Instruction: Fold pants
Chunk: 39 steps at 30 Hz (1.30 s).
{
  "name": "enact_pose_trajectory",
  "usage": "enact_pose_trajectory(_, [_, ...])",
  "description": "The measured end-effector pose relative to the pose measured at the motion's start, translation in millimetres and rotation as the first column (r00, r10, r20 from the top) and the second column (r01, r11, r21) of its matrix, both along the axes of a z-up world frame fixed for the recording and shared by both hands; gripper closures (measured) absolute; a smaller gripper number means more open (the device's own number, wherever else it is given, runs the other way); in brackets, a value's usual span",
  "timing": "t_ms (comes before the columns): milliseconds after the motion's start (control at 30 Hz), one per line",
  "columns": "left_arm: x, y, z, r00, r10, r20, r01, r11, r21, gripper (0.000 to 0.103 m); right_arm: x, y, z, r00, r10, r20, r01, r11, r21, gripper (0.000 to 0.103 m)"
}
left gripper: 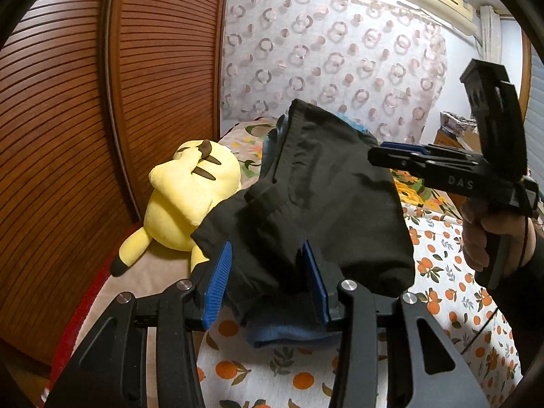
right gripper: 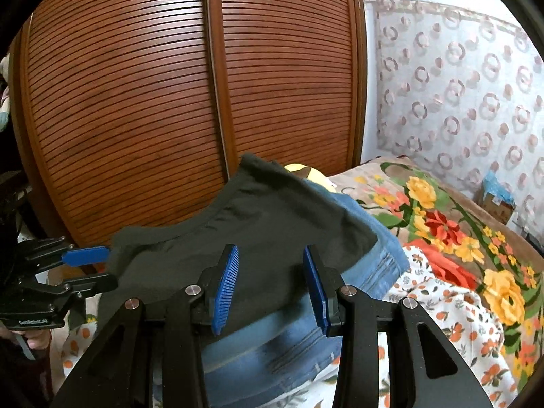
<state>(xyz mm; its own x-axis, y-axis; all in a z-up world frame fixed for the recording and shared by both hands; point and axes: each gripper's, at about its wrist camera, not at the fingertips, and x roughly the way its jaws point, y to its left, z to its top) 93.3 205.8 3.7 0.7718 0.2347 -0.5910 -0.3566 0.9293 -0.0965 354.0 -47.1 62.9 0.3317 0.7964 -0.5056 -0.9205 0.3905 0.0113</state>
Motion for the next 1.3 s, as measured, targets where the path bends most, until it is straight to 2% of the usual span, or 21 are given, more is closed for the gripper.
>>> enact_pose_trajectory(200, [-10,-9,2,1.0,-0.01,-0.005,0.01,0.999,0.035,0.051,-18,-12,0,1.0,-0.023,-0.006,0.023,1.0,0.005,0.062])
enact_pose_trajectory(467, [-20,-17,3,0.998,-0.056,0.006,0.056,0.998,0.028,0.025,-42,-31,2,0.999,-0.05,-0.013,0.05,0.998,0.025,0.062])
enact_pose_trajectory(633, [-26,-23,7,0.997,-0.073,0.017,0.073,0.996,0.042,0.017,-56,-40,4,0.998,-0.064,-0.005,0.064,0.997,0.03,0.062])
enact_pose_trajectory(967, [-37,-27,6,0.997,-0.076,0.021,0.075,0.996,0.046,0.016,-75,-48,6,0.997,-0.083,0.005,0.083,0.996,0.041,0.062])
enact_pose_trajectory(1033, [-40,-28,5,0.997,-0.075,0.019,0.074,0.996,0.046,0.016,-77,-48,5,0.996,-0.085,0.006,0.085,0.996,0.039,0.054])
enact_pose_trajectory(1300, [-51,-35,5,0.994,-0.108,0.026,0.107,0.993,0.041,0.016,-88,-49,2,0.995,-0.104,-0.005,0.104,0.994,0.046,0.038])
